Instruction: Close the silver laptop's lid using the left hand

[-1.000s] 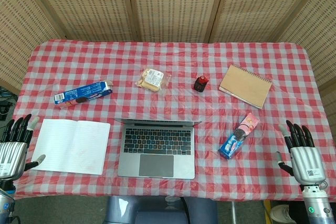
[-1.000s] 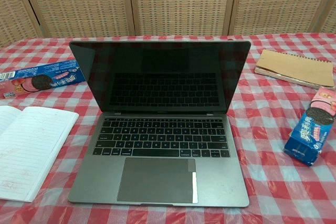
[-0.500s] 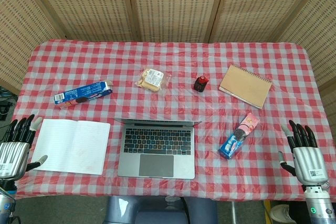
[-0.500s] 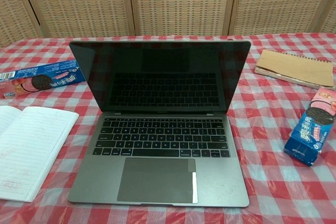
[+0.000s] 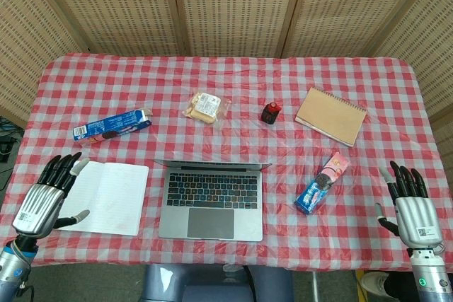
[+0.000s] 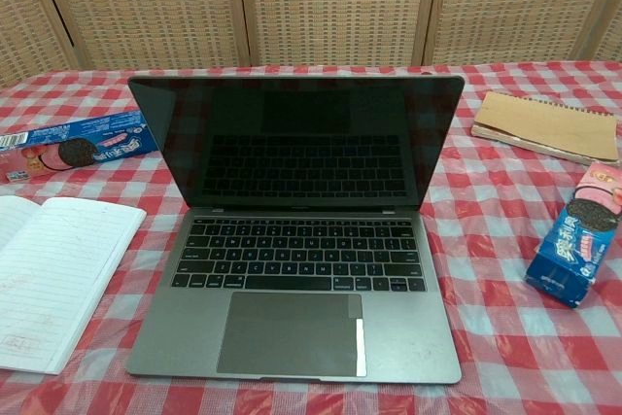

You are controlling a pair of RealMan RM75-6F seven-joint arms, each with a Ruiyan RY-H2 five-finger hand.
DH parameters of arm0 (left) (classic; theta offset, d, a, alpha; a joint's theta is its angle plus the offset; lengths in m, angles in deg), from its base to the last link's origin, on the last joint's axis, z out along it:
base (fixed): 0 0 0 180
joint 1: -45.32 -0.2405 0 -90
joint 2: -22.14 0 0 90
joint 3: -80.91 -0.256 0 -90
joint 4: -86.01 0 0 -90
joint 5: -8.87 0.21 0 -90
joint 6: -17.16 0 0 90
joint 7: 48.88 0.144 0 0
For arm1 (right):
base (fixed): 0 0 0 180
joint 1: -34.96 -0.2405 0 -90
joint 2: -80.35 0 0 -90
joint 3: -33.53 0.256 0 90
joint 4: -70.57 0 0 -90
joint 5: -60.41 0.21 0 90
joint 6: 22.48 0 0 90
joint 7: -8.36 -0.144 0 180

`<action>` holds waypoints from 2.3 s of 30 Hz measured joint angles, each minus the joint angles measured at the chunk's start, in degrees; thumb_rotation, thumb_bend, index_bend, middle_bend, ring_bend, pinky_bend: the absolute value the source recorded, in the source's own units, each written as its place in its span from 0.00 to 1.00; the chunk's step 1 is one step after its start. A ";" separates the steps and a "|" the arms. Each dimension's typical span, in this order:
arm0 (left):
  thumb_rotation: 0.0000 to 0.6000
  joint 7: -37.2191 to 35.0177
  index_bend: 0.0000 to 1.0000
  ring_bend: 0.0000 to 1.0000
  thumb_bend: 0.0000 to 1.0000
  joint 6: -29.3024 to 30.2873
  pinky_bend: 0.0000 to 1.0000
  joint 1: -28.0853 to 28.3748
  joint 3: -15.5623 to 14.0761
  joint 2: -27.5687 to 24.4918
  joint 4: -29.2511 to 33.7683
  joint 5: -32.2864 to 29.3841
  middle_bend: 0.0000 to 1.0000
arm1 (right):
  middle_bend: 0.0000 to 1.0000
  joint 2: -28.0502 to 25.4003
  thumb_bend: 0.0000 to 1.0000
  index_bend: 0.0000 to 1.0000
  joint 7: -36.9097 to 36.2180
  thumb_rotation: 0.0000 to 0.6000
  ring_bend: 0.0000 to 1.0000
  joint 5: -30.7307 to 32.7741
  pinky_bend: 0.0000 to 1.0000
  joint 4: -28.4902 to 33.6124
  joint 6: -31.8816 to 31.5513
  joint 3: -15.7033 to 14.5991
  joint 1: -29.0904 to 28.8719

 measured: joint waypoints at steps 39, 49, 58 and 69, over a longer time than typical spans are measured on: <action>1.00 0.64 0.13 0.00 1.00 -38.28 0.14 31.28 13.66 -7.61 13.99 -22.48 0.00 | 0.00 -0.29 0.64 0.02 -4.37 1.00 0.00 3.02 0.00 -2.18 3.33 0.92 -1.10; 1.00 8.45 0.17 0.04 1.00 -38.22 0.17 35.03 13.63 -3.96 13.96 -30.88 0.00 | 0.00 -0.90 0.64 0.03 -6.01 1.00 0.00 2.63 0.00 -1.92 3.00 0.86 -1.00; 1.00 15.87 0.24 0.09 1.00 -37.64 0.18 39.86 12.41 -0.47 14.78 -40.18 0.03 | 0.00 -1.13 0.64 0.03 -6.55 1.00 0.00 2.25 0.00 -1.79 3.01 0.65 -1.05; 1.00 18.03 0.37 0.19 1.00 -35.98 0.23 43.06 10.85 3.25 16.17 -42.82 0.16 | 0.00 -1.06 0.64 0.04 -6.47 1.00 0.00 2.03 0.00 -1.82 3.06 0.47 -1.14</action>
